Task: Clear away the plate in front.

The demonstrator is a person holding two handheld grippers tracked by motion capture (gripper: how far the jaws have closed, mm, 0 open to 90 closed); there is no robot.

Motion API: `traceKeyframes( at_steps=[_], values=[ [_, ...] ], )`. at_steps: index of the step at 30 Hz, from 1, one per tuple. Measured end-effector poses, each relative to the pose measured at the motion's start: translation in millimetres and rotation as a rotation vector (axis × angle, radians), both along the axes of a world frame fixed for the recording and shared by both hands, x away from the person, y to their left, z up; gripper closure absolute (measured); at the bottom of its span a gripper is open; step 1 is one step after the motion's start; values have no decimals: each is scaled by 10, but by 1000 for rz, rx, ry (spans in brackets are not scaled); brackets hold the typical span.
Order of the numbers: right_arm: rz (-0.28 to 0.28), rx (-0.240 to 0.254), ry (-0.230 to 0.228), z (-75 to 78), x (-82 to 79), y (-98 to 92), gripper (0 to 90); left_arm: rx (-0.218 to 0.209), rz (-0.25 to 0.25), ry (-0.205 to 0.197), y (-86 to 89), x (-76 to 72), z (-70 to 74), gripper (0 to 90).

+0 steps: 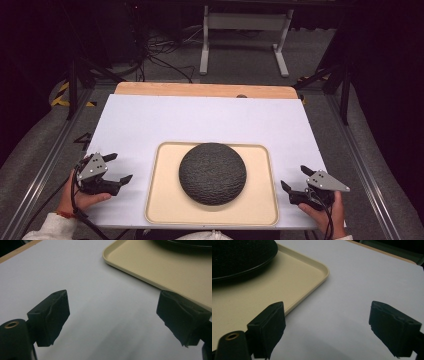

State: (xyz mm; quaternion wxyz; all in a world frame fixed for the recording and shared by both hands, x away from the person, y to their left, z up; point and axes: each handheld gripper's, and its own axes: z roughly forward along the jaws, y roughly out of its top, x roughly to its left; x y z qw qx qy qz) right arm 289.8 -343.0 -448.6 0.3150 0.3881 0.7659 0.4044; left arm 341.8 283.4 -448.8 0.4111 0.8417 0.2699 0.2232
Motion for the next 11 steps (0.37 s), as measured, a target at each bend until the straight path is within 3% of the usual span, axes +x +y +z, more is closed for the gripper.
traceKeyframes(
  at_steps=[11],
  values=[
    [-7, 1, 1, -1, -11, -13, 141, 7, -9, 9, -27, 26, -8, 122]
  ],
)
